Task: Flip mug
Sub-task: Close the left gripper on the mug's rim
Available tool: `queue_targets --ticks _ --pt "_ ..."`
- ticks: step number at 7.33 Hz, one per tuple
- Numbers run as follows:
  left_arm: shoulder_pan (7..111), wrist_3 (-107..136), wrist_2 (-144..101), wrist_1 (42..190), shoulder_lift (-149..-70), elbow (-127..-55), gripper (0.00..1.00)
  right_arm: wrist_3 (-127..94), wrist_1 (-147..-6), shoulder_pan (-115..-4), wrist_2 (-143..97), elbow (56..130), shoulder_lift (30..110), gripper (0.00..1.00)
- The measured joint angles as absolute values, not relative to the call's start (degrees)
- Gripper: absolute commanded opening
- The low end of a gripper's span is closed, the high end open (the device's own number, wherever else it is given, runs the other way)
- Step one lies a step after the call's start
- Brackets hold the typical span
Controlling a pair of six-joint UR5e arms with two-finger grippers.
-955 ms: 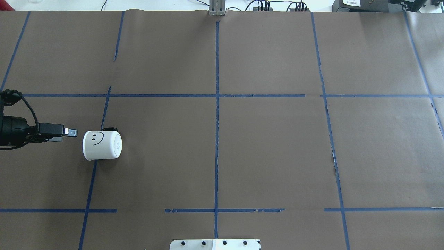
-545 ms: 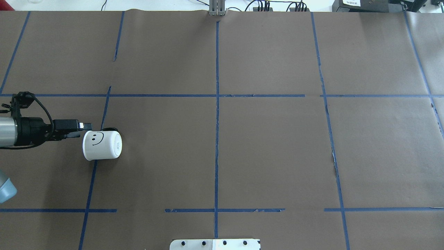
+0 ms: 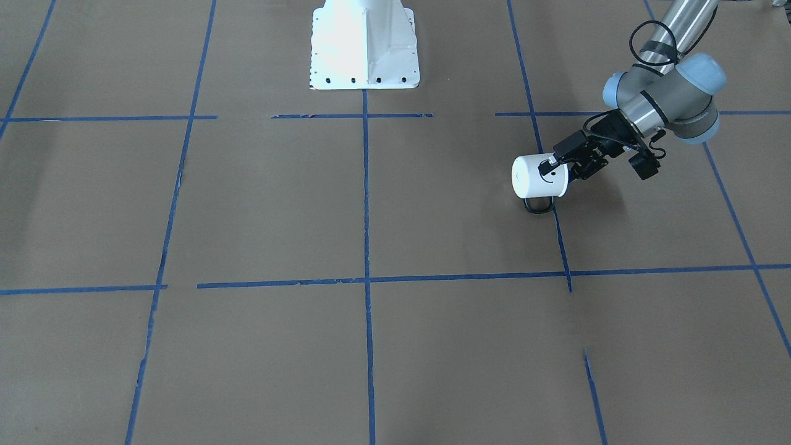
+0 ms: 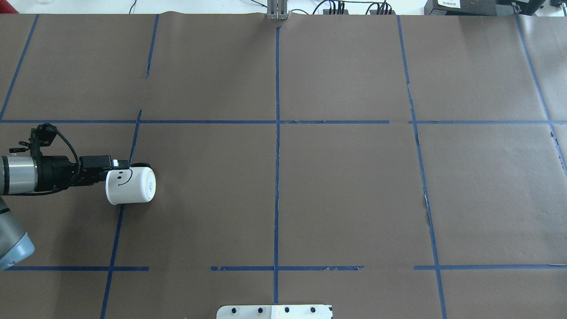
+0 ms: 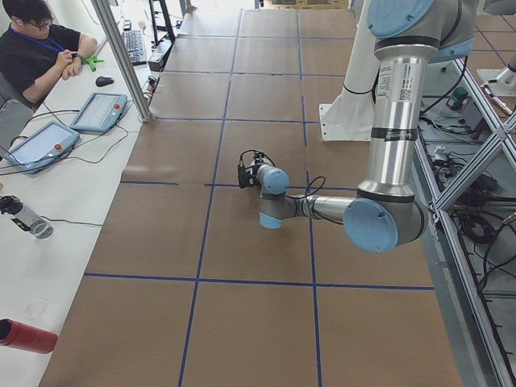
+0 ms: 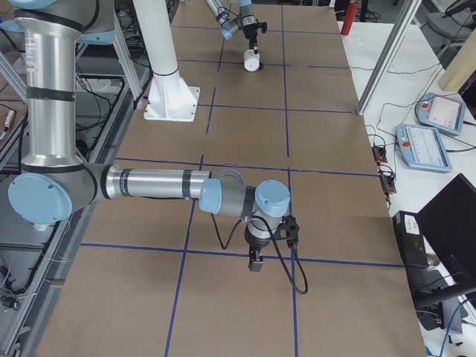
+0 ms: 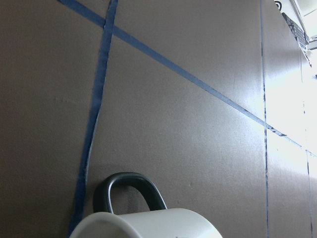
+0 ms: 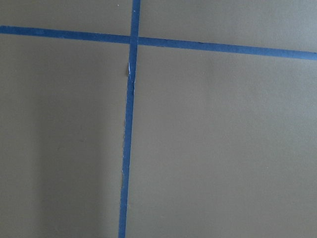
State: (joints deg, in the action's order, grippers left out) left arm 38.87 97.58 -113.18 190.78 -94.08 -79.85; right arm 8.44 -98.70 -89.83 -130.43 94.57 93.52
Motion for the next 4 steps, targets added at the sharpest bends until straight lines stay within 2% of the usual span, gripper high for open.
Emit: queue_targets --ticks 1,4 --pt "38.74 98.49 -114.38 191.44 -94.76 -79.71 0.0 8.44 -98.7 -89.82 -130.43 94.57 93.52 1.0" --pt "39.59 105.38 -122.28 191.79 -99.93 -79.76 0.0 8.44 -98.7 -89.83 -130.43 94.57 93.52 1.0"
